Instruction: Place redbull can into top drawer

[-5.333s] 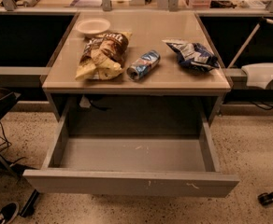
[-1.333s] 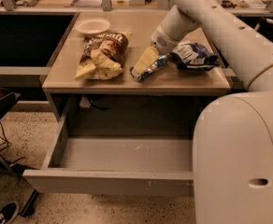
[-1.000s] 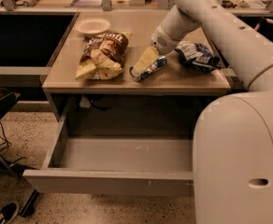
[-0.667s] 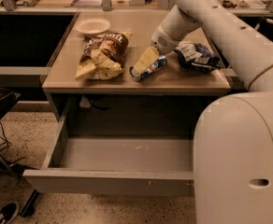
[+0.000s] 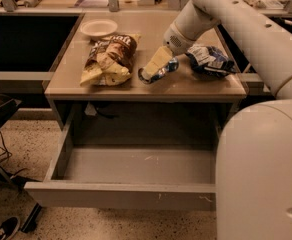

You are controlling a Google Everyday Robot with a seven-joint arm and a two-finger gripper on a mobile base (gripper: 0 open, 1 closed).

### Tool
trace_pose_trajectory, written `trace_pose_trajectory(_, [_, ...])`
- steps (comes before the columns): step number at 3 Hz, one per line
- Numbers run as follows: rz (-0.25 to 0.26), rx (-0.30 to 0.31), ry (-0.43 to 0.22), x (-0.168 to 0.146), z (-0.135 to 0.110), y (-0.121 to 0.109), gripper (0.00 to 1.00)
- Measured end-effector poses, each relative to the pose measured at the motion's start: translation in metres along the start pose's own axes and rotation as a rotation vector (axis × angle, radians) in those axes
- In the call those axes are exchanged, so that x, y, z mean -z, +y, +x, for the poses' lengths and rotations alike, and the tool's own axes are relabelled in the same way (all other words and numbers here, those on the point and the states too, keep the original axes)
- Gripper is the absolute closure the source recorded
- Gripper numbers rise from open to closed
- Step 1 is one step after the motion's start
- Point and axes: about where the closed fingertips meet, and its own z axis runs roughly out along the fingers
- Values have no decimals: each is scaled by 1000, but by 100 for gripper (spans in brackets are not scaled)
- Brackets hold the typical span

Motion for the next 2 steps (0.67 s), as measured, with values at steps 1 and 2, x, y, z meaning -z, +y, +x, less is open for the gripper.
trace_pose_trajectory(1, [52, -9, -45, 37, 2, 19, 100])
trace_pose_trajectory(2, [92, -49, -118, 68, 17, 49, 100])
